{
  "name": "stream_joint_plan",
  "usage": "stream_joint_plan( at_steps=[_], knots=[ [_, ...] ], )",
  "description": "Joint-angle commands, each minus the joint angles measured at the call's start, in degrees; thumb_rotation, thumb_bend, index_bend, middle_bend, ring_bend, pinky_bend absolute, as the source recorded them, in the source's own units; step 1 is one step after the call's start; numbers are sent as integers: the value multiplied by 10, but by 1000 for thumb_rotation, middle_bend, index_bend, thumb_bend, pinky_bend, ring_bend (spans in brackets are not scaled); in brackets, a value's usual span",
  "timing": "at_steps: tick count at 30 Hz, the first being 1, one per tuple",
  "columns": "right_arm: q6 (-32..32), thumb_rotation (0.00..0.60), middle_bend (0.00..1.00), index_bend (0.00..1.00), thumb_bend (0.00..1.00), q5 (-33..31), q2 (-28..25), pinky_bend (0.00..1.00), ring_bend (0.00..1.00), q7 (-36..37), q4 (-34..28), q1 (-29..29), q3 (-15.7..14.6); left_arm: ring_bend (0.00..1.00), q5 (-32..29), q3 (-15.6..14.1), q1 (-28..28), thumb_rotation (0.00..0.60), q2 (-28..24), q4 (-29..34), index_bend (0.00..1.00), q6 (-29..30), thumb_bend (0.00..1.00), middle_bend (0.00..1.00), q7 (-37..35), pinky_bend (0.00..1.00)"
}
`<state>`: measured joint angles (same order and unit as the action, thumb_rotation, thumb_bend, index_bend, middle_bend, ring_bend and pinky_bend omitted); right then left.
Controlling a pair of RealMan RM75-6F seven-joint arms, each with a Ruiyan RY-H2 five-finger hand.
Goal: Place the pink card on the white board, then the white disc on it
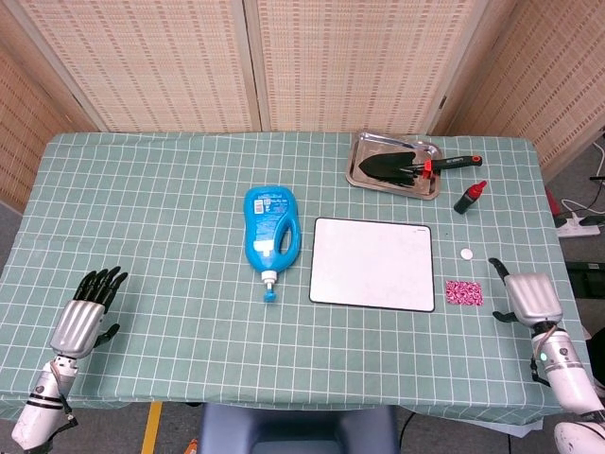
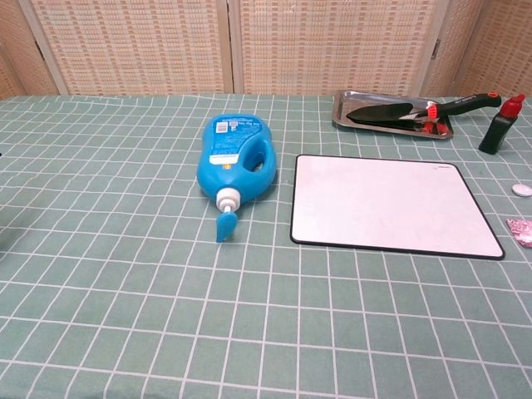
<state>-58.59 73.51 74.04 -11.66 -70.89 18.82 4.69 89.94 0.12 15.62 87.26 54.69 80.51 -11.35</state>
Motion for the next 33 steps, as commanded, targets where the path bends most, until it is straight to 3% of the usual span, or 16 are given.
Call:
stream_joint_plan(
  at_steps=[1, 9, 14, 25, 33],
  knots=[
    [28, 546, 896, 259, 0, -36, 3, 952, 861, -47, -17, 16, 4, 0, 0, 0, 0, 600, -1, 1, 0, -1, 183, 0, -2, 0],
    [77, 544, 913, 285, 9, -89, 5, 962, 870, -86, -17, 41, 10, 0, 0, -1, 2, 600, -3, 5, 0, -5, 184, 0, -6, 0],
    [129, 547, 914, 233, 111, -109, 3, 965, 874, -58, -19, 58, 11, 0, -1, -2, 4, 600, -5, 7, 0, -10, 183, 0, -7, 0],
    [146, 550, 923, 281, 259, -90, 19, 966, 885, -13, 11, 73, 4, 0, -5, -1, 5, 600, -6, 8, 0, -17, 183, 0, -14, 0],
    [145, 549, 925, 304, 265, -77, 25, 966, 885, 5, 24, 76, -3, 0, -6, 0, 6, 600, -6, 10, 0, -19, 183, 0, -14, 0]
  ],
)
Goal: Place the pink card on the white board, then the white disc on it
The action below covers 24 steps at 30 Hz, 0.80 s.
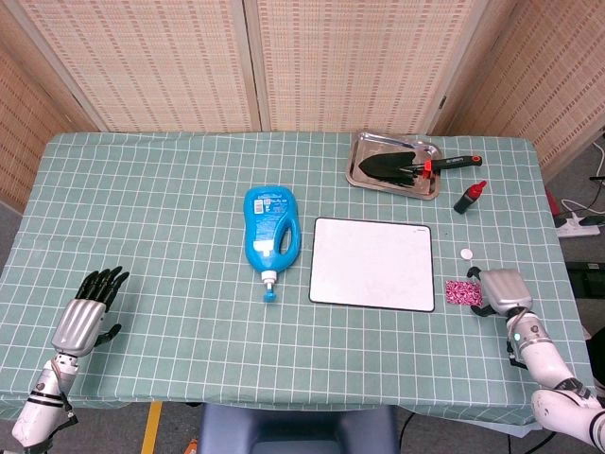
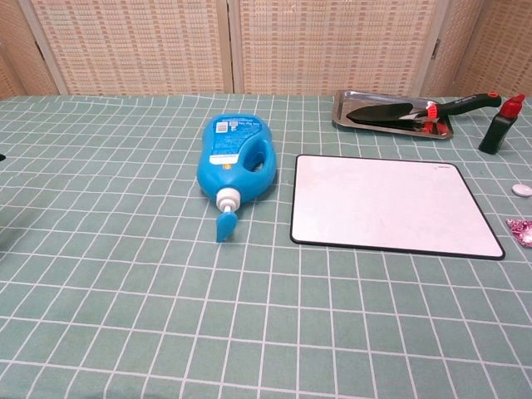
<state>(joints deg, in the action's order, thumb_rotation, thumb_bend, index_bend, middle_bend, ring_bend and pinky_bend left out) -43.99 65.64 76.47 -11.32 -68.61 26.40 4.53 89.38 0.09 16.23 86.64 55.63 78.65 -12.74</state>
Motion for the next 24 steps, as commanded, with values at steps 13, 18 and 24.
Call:
stream_joint_plan(
  at_steps=[13, 18, 24],
  knots=[
    [-2, 546, 929, 313, 266, 1, 10, 966, 885, -2, 10, 5, -9, 0, -1, 0, 1, 600, -2, 3, 0, -2, 182, 0, -5, 0],
    [-1, 546, 930, 312, 266, -3, 17, 966, 885, -11, 13, 7, -12, 0, -2, 0, 1, 600, -3, 4, 0, -3, 182, 0, -8, 0],
    [-7, 548, 930, 317, 266, -5, 20, 966, 885, -20, 12, 7, -15, 0, -3, 1, 1, 600, -4, 5, 0, -5, 182, 0, -10, 0]
  ],
)
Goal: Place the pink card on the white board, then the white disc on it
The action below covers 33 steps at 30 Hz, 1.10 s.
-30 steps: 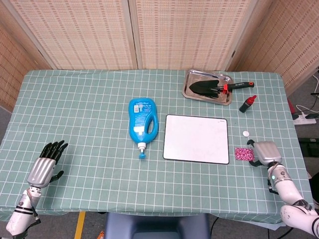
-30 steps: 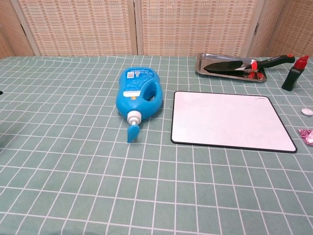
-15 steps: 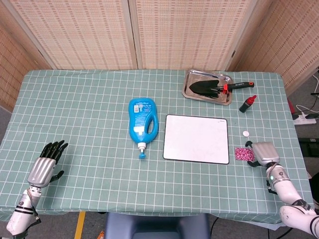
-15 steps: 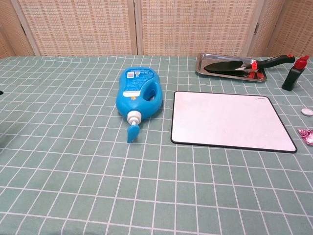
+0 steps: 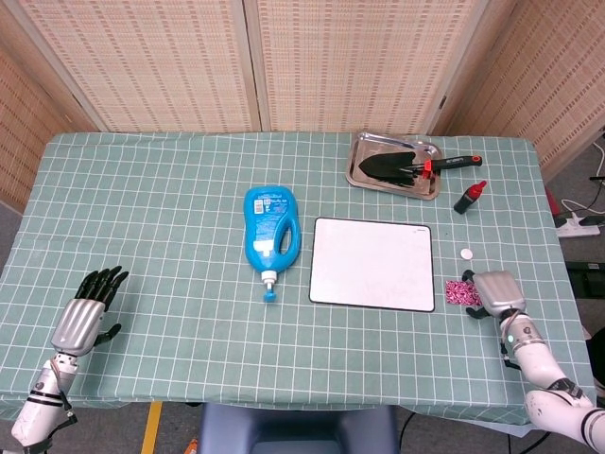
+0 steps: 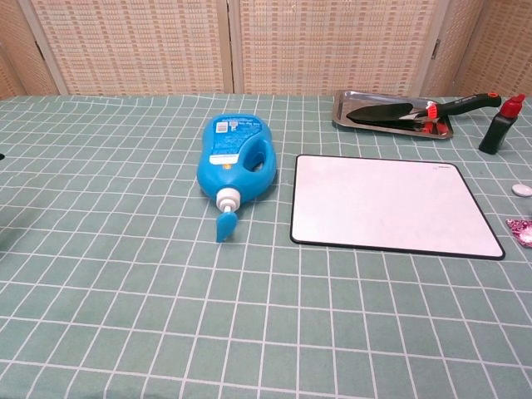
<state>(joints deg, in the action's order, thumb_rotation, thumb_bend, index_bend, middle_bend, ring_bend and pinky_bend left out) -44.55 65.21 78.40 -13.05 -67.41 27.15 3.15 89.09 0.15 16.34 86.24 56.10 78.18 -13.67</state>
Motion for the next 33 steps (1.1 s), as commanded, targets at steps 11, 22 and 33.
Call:
stream_joint_plan(
  at_steps=[11, 22, 33],
  knots=[
    [-3, 550, 931, 320, 266, -9, 6, 966, 885, -11, 8, 2, -1, 0, -1, 1, -1, 600, -1, 4, 0, 2, 182, 0, 0, 0],
    [0, 550, 933, 342, 265, -15, 9, 966, 888, -14, 12, 4, -1, 0, -2, 1, 0, 600, -2, 5, 0, 0, 183, 0, -1, 0],
    [0, 550, 933, 355, 266, -19, 10, 966, 888, -21, 14, 6, -3, 0, -1, 2, -1, 600, -3, 9, 0, 4, 182, 0, -3, 0]
  ],
)
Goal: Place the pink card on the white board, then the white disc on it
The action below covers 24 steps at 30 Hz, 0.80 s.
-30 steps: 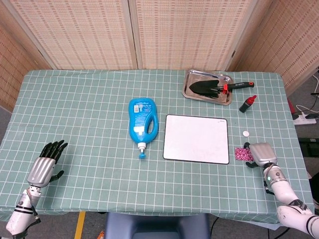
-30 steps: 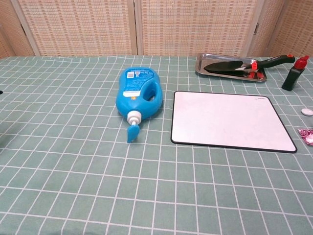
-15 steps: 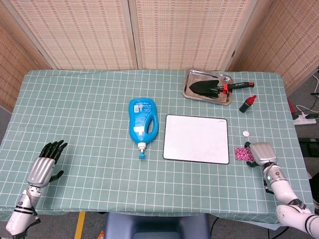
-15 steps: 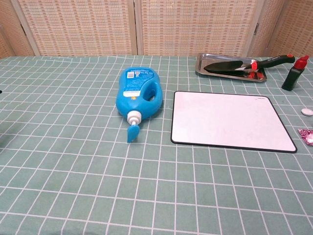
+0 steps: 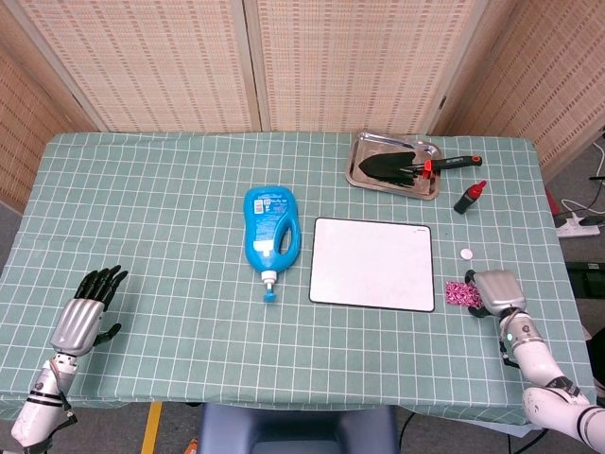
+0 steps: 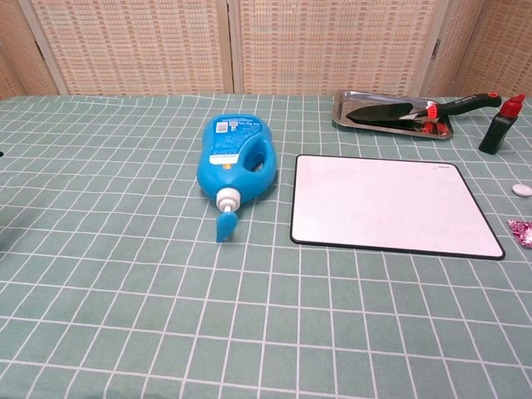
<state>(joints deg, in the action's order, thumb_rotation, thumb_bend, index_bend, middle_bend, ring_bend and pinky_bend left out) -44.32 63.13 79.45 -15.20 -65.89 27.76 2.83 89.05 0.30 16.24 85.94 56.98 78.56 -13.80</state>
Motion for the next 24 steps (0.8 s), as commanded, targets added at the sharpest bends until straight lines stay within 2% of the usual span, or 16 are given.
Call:
stream_joint_plan(
  at_steps=[1, 15, 24],
  knots=[
    [-5, 551, 934, 365, 266, 3, -1, 966, 889, 2, -3, -1, 1, 0, 0, 0, 0, 600, 0, 1, 0, 0, 182, 0, -2, 0],
    [-17, 562, 938, 414, 266, 14, -13, 966, 892, 17, -22, -1, 5, 0, -2, 1, 1, 600, -1, 0, 0, -2, 182, 0, -11, 0],
    [-40, 567, 938, 419, 266, 18, -47, 966, 892, 3, -95, 13, 25, 0, -2, 2, 1, 600, -2, 2, 0, -2, 183, 0, -15, 0]
  ],
)
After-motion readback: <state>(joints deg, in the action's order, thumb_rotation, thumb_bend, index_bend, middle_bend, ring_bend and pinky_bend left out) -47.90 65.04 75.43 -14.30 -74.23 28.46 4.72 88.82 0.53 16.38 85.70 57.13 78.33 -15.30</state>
